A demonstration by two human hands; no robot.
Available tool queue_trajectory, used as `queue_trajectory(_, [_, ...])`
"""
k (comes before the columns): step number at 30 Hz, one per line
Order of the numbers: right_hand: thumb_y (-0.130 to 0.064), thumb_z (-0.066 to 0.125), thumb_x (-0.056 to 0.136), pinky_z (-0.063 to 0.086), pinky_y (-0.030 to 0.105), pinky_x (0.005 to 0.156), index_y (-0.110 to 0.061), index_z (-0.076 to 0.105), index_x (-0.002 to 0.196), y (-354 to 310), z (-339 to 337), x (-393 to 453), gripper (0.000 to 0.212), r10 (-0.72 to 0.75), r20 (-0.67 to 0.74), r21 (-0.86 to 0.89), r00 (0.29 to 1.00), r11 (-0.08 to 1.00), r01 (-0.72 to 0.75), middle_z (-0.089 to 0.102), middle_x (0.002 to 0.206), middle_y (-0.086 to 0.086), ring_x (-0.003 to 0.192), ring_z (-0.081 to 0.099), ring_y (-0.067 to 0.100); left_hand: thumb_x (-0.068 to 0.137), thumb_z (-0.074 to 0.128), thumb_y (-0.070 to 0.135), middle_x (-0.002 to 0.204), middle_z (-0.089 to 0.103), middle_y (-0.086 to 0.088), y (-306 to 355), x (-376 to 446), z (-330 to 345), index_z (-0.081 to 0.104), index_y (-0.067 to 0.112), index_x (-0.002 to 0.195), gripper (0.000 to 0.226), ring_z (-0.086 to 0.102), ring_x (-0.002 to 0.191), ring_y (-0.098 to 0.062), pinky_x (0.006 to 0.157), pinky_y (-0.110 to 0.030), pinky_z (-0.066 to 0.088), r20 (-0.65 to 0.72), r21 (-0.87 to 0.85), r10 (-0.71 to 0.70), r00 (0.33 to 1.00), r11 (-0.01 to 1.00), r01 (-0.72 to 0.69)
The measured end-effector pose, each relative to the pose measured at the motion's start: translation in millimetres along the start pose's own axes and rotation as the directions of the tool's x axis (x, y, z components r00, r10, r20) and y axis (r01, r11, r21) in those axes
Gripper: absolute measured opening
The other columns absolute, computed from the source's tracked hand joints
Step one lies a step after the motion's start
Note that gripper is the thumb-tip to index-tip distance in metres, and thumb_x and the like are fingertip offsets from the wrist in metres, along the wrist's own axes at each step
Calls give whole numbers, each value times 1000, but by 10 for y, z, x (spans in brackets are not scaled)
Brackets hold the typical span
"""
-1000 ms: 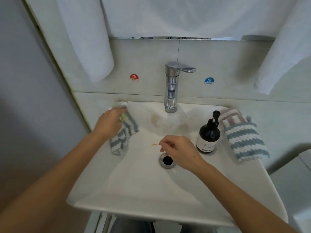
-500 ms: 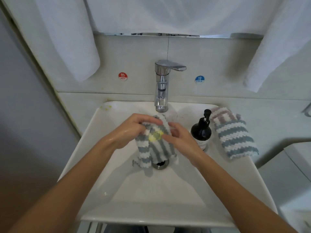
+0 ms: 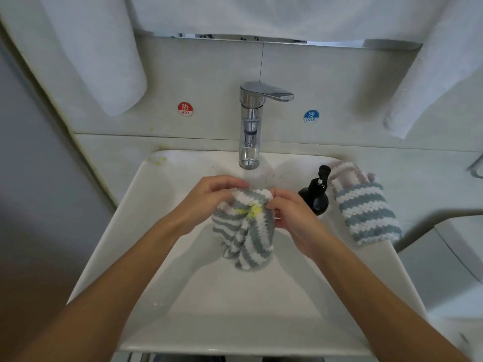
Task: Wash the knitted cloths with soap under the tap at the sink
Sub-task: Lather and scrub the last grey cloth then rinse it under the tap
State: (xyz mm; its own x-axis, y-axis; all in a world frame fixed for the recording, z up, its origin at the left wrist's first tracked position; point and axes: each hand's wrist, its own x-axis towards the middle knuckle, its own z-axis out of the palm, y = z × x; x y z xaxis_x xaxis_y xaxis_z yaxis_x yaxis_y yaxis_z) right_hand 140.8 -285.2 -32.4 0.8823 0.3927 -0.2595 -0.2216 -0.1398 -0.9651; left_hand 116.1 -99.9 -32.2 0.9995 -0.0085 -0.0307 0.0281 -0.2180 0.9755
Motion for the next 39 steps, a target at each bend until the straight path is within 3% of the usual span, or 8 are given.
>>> queue_trajectory(6, [1,47,93,51,39,84,-4,63,98,-21,-44,-17,18,-89,16,64,996,994,88,68,87,7,82,64,20,81,75,30,128,57,9,-47,-91,232,39,28,140,69,59,113,-1,89,-20,49,243,23,55,968,998,-62])
queue_trajectory(12, [6,46,91,48,29,65,-7,66,94,-52,-53,-52,24,-156,-13,137,988,978,156,68,82,8,76,62,21,86,71,13,110,65,4,-29,-68,408,54,19,126,44,64,94,-2,78,-15,51,110,26,60,992,998,-64])
queue_trajectory(16, [-1,54,91,52,30,65,-11,67,87,-47,-57,-50,17,-273,-208,-229,939,947,225,68,74,0,70,62,15,84,72,20,93,66,9,59,40,332,62,23,102,21,62,84,-4,72,-18,48,110,292,116,987,946,-143])
queue_trajectory(19, [-25,56,94,46,30,56,-16,65,88,-98,-76,-104,14,-440,-228,-732,868,666,145,65,74,-8,68,60,13,83,72,22,91,67,3,132,104,297,62,19,99,18,64,84,-12,75,-31,51,127,380,102,987,914,-143])
queue_trajectory(21, [-34,53,95,38,24,51,-20,62,86,-207,-81,-168,20,-529,-230,-855,817,511,90,63,73,-10,62,55,9,83,72,21,89,67,2,127,118,270,62,17,97,17,63,82,-12,74,-30,50,112,367,86,990,922,-122])
queue_trajectory(26, [-37,54,95,43,24,58,-23,60,104,-617,-100,-219,19,-646,-253,-841,720,515,167,59,79,-17,67,56,2,83,72,22,100,65,2,-1,59,202,61,19,110,29,62,89,-14,78,-30,50,135,442,6,991,895,-66])
queue_trajectory(31, [-46,54,95,47,33,78,-20,49,131,-1033,-107,-59,44,-700,-161,-872,695,431,232,64,114,-10,90,63,12,82,73,31,102,61,8,-56,55,136,55,27,112,34,58,86,-6,73,-22,47,125,477,-70,990,879,2])
queue_trajectory(39, [-45,61,91,55,43,84,-17,65,119,-1201,-140,150,40,-797,-132,-857,590,391,336,73,101,-3,87,69,17,86,69,39,119,54,7,-4,24,148,44,26,134,56,57,99,-13,72,-20,45,156,411,-130,979,910,55])
